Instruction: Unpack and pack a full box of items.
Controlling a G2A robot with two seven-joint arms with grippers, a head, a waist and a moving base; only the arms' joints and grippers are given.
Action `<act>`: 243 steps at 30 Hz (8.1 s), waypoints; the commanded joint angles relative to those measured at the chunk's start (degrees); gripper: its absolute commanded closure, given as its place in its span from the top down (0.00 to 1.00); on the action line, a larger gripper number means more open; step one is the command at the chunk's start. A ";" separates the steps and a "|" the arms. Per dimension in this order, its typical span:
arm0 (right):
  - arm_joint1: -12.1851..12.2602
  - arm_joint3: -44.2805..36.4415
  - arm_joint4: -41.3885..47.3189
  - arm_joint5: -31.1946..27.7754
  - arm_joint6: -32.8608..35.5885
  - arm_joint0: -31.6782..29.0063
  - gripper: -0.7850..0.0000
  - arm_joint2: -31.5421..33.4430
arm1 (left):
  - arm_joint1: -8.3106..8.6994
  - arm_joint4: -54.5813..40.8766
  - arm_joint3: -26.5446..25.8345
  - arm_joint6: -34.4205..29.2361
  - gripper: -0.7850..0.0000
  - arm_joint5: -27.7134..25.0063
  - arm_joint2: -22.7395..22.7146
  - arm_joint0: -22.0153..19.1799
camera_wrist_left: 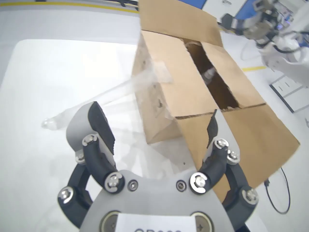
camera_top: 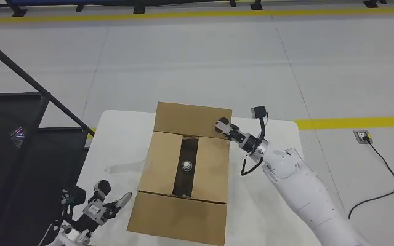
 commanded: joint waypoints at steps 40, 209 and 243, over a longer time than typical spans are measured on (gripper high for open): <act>-13.37 19.83 15.05 13.52 19.14 11.56 1.00 -15.83 | -1.10 8.90 4.69 2.05 1.00 8.41 9.27 -4.81; 1.89 -43.33 -14.78 -16.71 -14.16 -58.67 1.00 55.51 | -14.18 -34.52 19.67 -25.74 1.00 18.18 58.52 -55.86; 1.02 -44.16 -44.55 19.38 15.81 -22.92 1.00 18.42 | -4.73 -50.22 -14.28 -26.35 1.00 1.23 -7.82 1.05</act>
